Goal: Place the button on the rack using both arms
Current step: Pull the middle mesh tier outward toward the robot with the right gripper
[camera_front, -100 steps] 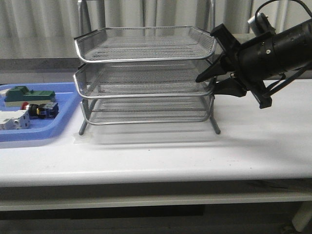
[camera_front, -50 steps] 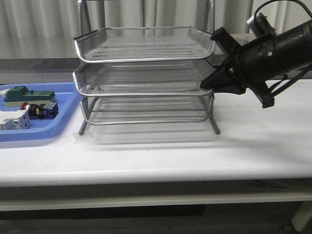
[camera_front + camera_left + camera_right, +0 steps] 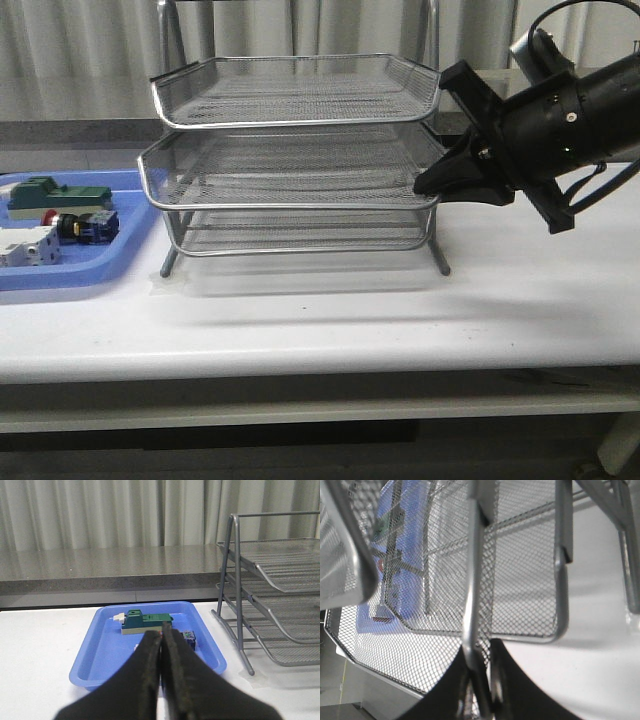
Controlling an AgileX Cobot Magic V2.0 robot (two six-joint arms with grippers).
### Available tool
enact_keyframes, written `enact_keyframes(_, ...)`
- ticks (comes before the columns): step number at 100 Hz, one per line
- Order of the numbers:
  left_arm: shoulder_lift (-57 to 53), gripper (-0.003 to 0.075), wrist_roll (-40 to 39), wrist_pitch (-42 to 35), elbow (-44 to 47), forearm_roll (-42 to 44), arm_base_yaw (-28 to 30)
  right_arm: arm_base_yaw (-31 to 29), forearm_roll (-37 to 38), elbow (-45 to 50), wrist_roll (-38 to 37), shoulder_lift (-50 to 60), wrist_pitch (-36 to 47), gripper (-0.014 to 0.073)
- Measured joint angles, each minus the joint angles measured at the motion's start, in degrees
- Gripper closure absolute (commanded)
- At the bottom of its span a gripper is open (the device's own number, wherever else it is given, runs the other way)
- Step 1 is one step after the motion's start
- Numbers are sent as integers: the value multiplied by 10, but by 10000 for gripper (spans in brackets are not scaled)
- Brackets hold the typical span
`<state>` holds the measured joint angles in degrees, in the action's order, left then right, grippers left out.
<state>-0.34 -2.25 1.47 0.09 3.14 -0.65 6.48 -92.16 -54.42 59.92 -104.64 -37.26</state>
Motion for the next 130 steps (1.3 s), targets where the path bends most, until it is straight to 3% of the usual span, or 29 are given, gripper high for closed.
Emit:
enact_keyframes(42, 0, 716, 0, 0, 0, 0, 0, 0, 12, 108, 7, 83, -2, 658)
enact_keyframes(67, 0, 716, 0, 0, 0, 0, 0, 0, 20, 128, 7, 104, 1, 650)
enact_keyframes(77, 0, 716, 0, 0, 0, 0, 0, 0, 21, 128, 7, 107, 3, 557)
enact_keyframes(96, 0, 716, 0, 0, 0, 0, 0, 0, 32, 134, -3, 108, 6, 197)
enact_keyframes(103, 0, 716, 0, 0, 0, 0, 0, 0, 38, 135, -6, 108, 6, 101)
enact_keyframes(110, 0, 716, 0, 0, 0, 0, 0, 0, 40, 135, -6, 108, 6, 60)
enact_keyframes(130, 0, 716, 0, 0, 0, 0, 0, 0, 60, 140, -7, 128, 6, 64)
